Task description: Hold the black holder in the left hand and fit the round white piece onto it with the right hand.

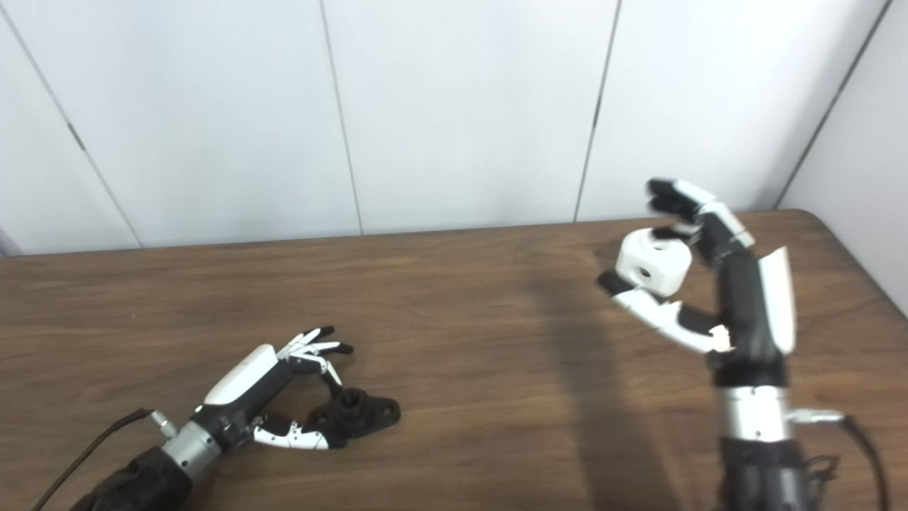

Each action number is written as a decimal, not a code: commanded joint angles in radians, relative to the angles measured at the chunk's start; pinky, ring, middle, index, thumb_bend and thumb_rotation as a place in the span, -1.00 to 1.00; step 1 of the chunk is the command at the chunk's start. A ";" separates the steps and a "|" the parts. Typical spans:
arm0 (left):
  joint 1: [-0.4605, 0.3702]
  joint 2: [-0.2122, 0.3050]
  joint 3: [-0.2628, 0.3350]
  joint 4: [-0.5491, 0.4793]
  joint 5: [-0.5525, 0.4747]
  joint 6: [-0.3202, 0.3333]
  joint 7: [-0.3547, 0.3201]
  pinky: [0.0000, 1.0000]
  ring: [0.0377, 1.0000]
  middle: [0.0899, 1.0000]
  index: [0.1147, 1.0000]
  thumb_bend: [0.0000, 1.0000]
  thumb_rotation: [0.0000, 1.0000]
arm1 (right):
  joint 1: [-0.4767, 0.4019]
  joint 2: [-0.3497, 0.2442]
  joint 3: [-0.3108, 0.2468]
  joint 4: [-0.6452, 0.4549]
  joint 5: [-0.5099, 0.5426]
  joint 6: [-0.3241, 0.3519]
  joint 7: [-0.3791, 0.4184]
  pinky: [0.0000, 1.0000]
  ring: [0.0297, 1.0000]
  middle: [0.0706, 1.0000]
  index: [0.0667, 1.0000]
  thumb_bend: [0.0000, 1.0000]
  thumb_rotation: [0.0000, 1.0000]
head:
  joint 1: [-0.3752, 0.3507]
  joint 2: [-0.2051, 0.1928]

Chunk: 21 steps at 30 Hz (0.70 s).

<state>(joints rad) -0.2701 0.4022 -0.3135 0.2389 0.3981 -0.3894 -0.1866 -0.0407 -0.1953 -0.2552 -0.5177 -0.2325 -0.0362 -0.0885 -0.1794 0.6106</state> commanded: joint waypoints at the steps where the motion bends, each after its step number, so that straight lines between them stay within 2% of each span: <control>1: 0.004 0.006 -0.014 0.024 0.026 0.000 -0.021 1.00 1.00 0.71 -0.17 0.05 -0.90 | -0.037 -0.019 -0.041 -0.004 -0.020 -0.043 -0.047 0.28 0.51 0.55 0.46 0.23 -0.42 | -0.004 0.000; 2: 0.004 0.006 -0.013 0.025 0.021 0.000 -0.023 1.00 1.00 0.71 -0.17 0.05 -0.90 | -0.043 -0.026 -0.062 0.005 -0.043 -0.037 -0.067 0.30 0.52 0.54 0.45 0.27 -0.41 | -0.009 -0.004; 4: 0.005 0.008 -0.011 0.024 0.014 0.003 -0.024 1.00 1.00 0.71 -0.17 0.05 -0.91 | -0.052 -0.040 -0.095 0.019 -0.090 -0.011 -0.091 0.41 0.56 0.53 0.46 0.40 -0.27 | -0.015 -0.006; 7: 0.004 0.009 -0.007 0.027 0.008 -0.001 -0.022 1.00 1.00 0.71 -0.17 0.05 -0.90 | -0.059 -0.078 -0.126 0.041 -0.129 0.021 -0.096 0.56 0.65 0.58 0.50 0.45 -0.17 | -0.029 -0.014; 10: 0.002 0.011 -0.005 0.034 0.003 -0.007 -0.023 1.00 1.00 0.71 -0.17 0.05 -0.90 | -0.072 -0.112 -0.143 0.086 -0.146 0.036 -0.098 0.50 0.67 0.63 0.52 0.48 -0.15 | -0.050 -0.022; 15: -0.002 0.017 -0.002 0.044 0.007 -0.020 -0.021 1.00 1.00 0.70 -0.17 0.04 -0.91 | -0.093 -0.174 -0.141 0.209 -0.155 0.016 -0.103 0.45 0.67 0.63 0.58 0.54 -0.14 | -0.070 -0.027; 18: -0.002 0.021 0.001 0.042 0.008 -0.021 -0.021 1.00 1.00 0.70 -0.17 0.04 -0.91 | -0.110 -0.217 -0.134 0.296 -0.114 0.008 -0.077 0.62 0.74 0.69 0.65 0.54 -0.15 | -0.081 -0.031; 21: -0.004 0.026 0.004 0.049 0.001 -0.032 -0.021 1.00 1.00 0.70 -0.17 0.04 -0.91 | -0.129 -0.256 -0.123 0.376 -0.071 0.025 -0.040 0.75 0.81 0.76 0.72 0.64 -0.13 | -0.098 -0.038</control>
<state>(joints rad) -0.2737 0.4052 -0.3048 0.2666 0.3869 -0.4243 -0.1782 -0.1295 -0.4129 -0.3786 -0.1386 -0.3274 0.0010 -0.1361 -0.2700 0.5752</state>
